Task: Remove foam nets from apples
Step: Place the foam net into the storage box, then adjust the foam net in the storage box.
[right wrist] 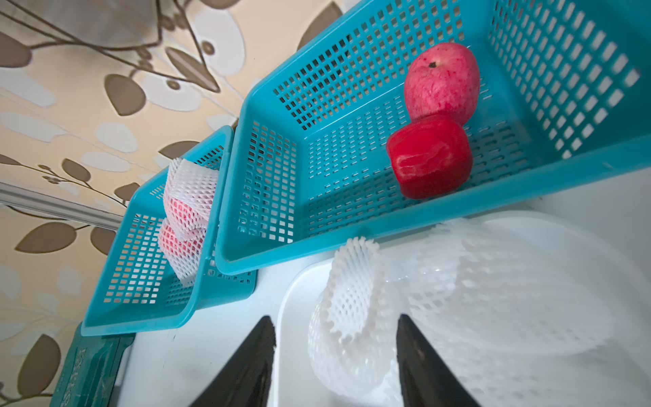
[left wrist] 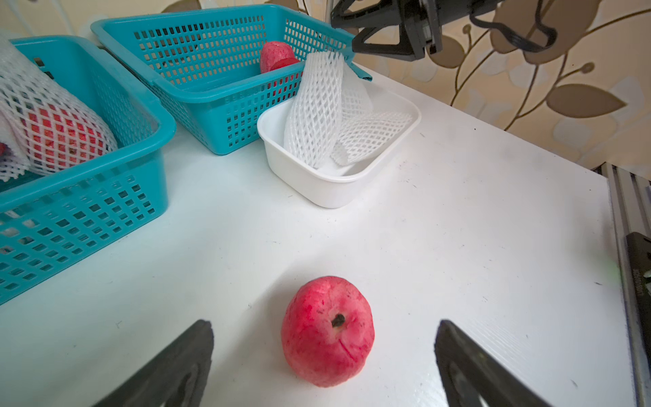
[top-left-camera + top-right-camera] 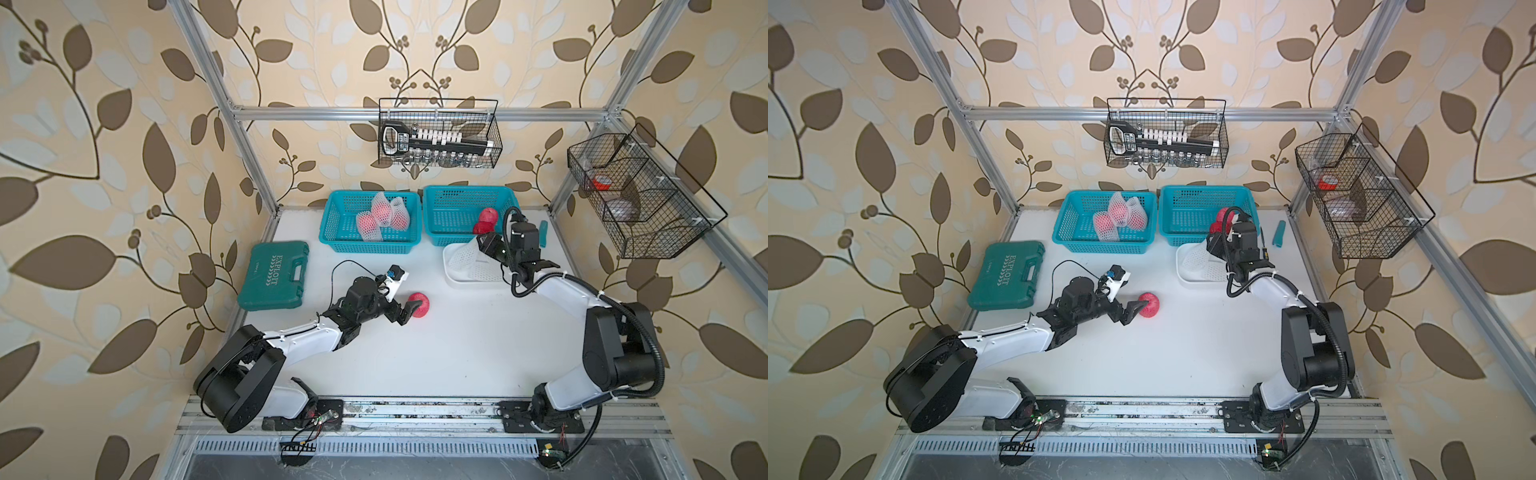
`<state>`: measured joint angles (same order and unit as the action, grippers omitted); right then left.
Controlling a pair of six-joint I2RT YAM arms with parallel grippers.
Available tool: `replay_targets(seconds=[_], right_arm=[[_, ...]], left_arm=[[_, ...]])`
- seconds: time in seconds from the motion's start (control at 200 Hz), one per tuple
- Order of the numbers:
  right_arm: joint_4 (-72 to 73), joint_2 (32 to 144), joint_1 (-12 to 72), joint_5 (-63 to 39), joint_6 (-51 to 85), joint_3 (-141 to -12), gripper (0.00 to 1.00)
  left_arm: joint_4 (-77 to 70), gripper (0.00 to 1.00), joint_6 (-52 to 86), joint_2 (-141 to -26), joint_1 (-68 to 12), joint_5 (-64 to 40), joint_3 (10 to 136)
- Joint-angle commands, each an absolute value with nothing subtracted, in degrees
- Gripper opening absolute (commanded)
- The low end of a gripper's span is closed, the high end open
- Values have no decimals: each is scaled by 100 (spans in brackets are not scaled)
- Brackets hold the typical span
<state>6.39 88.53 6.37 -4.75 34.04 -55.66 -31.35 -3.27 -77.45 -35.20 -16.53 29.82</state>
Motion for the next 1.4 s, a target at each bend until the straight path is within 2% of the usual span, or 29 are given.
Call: replay_targets(seconds=[0.0,0.155,0.3,0.385,0.565,0.945,1.395], right_arm=[[178,8595,691,-99,3109,-5498,55],[214,8580,1207,-10,2432,-5872,44],[-721,9458,1632,25,1938,-7015,25],[-1193,9942,1696,74,1843,-7531,18],[-1586,10437,1649,416,1833,-7881,17],[-1698,10595,1279,772,2101,-7450,21],[-1592,10818,1222,586,2386,-7183,21]], left_arm=[[-3312,99,-435,-7713,-3521,-1762,3182],[-3327,99,-413,-7691,-3523,-1784,3195],[-3277,99,-430,-7614,-3518,-1777,3185],[-3235,99,-448,-7559,-3523,-1750,3156],[-3198,99,-453,-7473,-3523,-1679,3089],[-3236,99,-402,-7643,-3523,-1692,3109],[-3196,99,-358,-7804,-3516,-1757,3225]])
